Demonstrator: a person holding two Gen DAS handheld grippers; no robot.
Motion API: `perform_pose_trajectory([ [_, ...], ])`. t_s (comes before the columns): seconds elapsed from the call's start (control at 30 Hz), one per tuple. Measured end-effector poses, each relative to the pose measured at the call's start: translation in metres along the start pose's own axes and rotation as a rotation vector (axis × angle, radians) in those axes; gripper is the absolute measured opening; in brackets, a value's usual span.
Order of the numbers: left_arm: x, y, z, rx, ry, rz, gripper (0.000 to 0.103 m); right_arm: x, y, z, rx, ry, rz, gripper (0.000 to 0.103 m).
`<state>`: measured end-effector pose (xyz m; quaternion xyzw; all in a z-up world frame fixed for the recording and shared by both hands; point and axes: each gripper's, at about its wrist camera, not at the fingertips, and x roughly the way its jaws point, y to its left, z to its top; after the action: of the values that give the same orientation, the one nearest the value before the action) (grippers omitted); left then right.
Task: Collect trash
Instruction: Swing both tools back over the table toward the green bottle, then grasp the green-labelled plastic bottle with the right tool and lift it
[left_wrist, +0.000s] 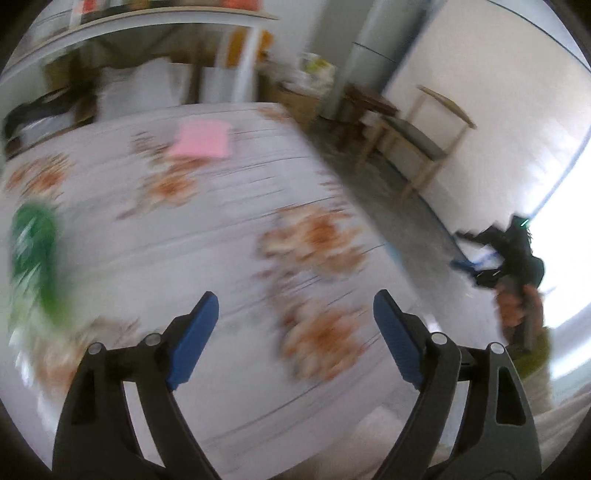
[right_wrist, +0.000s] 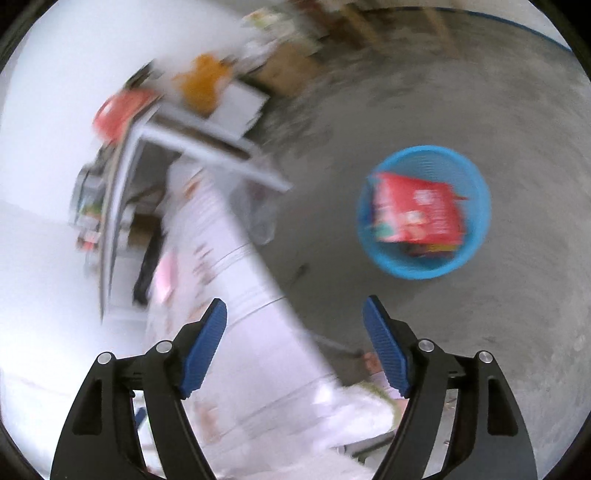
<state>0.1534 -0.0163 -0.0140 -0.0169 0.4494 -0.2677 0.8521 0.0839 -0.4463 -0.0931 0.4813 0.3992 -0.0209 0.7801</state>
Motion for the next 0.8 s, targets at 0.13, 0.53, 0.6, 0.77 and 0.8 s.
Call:
perform_pose_trajectory([
  [0.13,-0.025,0.021,-0.033,-0.007,-0.002,0.081,0.082,0.044,0.106,-0.029,-0.214,0.149,0.114,0.079],
  [0.53,-0.1,0.059,-0.1,-0.087,-0.176,0.162,0.082,0.24,0.342,-0.222,-0.664,0.668,0.116,0.081],
  [0.6,-0.111,0.074,-0.106,-0.123,-0.196,0.176,0.082,0.257,0.353,-0.237,-0.687,0.665,0.058,0.081],
  [0.77,-0.131,0.118,-0.121,-0.286,-0.242,0.199,0.082,0.285,0.365,-0.267,-0.709,0.687,-0.021,0.081],
  [0.8,-0.133,0.127,-0.124,-0.318,-0.248,0.195,0.082,0.289,0.366,-0.269,-0.711,0.685,-0.03,0.081],
])
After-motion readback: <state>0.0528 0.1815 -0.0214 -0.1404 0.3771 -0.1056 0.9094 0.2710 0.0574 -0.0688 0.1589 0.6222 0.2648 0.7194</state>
